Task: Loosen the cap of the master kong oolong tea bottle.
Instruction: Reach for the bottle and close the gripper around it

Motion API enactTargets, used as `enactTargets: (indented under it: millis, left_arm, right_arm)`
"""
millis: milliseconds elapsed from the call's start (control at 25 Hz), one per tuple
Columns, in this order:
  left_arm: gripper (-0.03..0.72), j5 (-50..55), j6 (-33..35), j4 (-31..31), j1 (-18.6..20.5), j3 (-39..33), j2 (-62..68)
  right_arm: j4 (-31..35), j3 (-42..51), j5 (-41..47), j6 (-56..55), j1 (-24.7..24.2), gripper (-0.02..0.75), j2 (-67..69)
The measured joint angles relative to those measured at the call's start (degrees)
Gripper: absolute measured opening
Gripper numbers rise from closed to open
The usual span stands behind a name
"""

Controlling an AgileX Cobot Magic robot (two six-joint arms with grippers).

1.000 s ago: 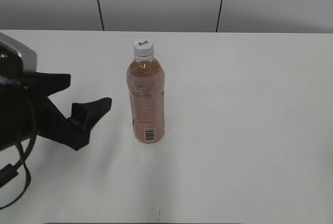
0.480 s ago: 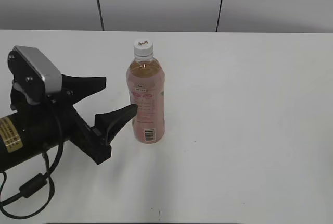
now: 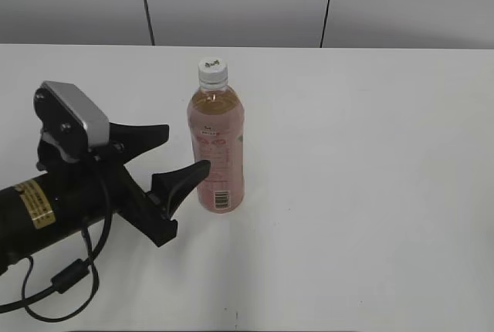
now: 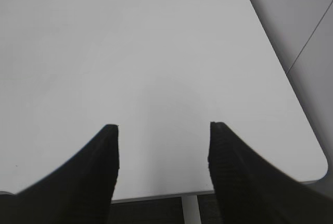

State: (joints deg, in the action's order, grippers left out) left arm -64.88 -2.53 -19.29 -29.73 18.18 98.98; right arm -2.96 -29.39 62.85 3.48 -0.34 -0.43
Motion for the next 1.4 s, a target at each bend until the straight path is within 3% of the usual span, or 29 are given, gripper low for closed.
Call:
enactTargets:
  millis: [480, 840, 1400]
  left_arm:
    - [0.546, -3.9, 0.0, -0.3, 0.0, 4.6, 12.1]
    - [0.586, -4.1, 0.0, 0.1, 0.0, 7.3, 12.9]
    - [0.588, -4.1, -1.6, -1.5, 0.0, 12.8, 12.9]
  right_arm:
    - [0.0, 0.0, 0.0, 0.0, 0.0, 0.42, 0.0]
    - [0.0, 0.0, 0.0, 0.0, 0.0, 0.42, 0.0]
    - [0.0, 0.0, 0.0, 0.0, 0.0, 0.42, 0.0]
